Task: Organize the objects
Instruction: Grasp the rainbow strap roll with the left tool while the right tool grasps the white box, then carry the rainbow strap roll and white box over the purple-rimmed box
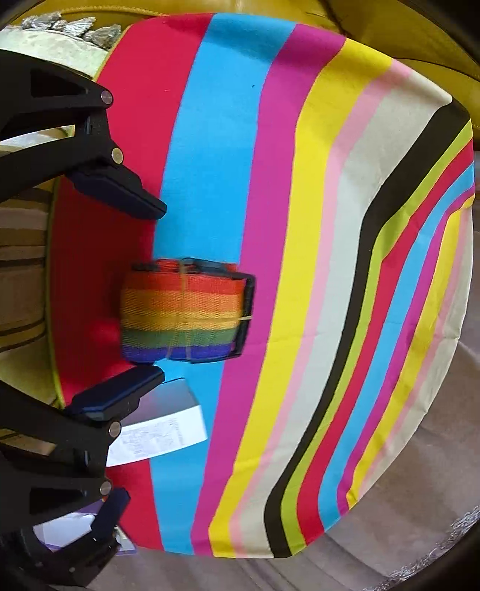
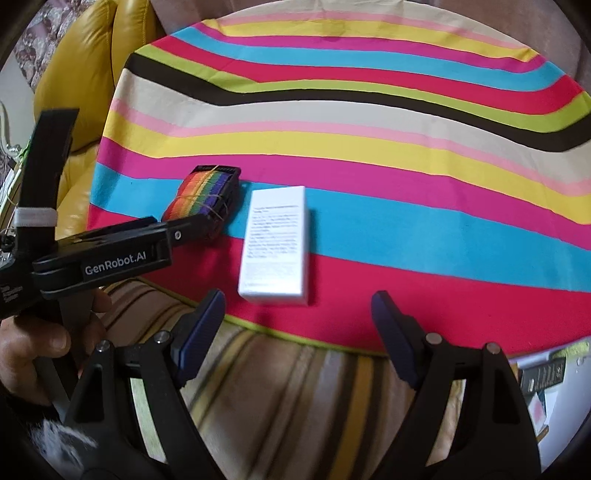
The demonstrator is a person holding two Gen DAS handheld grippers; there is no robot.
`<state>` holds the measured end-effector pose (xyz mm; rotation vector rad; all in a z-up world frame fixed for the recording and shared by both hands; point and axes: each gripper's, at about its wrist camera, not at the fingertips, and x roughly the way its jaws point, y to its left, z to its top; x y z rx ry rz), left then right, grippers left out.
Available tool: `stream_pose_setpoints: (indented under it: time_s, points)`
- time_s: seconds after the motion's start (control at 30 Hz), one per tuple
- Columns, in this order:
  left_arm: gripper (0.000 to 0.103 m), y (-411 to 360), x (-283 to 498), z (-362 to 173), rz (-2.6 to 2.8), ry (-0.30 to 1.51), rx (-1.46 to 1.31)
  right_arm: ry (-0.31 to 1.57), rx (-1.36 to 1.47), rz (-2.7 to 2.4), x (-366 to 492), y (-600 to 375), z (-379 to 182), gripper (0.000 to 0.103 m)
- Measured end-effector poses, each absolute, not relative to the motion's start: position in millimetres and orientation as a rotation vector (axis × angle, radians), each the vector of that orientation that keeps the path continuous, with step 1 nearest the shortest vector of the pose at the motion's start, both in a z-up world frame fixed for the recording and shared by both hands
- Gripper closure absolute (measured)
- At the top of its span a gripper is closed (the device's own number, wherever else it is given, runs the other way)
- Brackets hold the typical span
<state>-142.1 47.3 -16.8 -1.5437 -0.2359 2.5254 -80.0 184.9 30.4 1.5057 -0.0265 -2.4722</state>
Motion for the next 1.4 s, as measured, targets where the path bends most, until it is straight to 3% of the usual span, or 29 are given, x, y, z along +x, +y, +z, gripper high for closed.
stream_pose_setpoints:
  time_s: [0.3, 0.47, 0.73, 1.4]
  points:
    - [0.022, 48.6, -154.3, -20.7, 2.511, -0.184, -1.555, 0.048, 1.529, -2.465, -100.1, 168.0, 17.0, 0.02]
    - [0.037, 52.7, -154.1, -22.2, 2.498, -0.151, -1.539, 0.085, 1.53, -2.481, -107.9, 164.9, 12.1, 0.024]
    - [0.04, 55.0, -153.0, -22.7, 2.513, -0.14, -1.506, 0.112, 1.555, -2.465, -121.6, 157.0, -0.9, 0.058]
    - [0.04, 92.9, -124.5, -4.1, 2.497, -0.051, -1.424, -0.02, 1.519, -2.641, -98.3, 200.1, 19.9, 0.058]
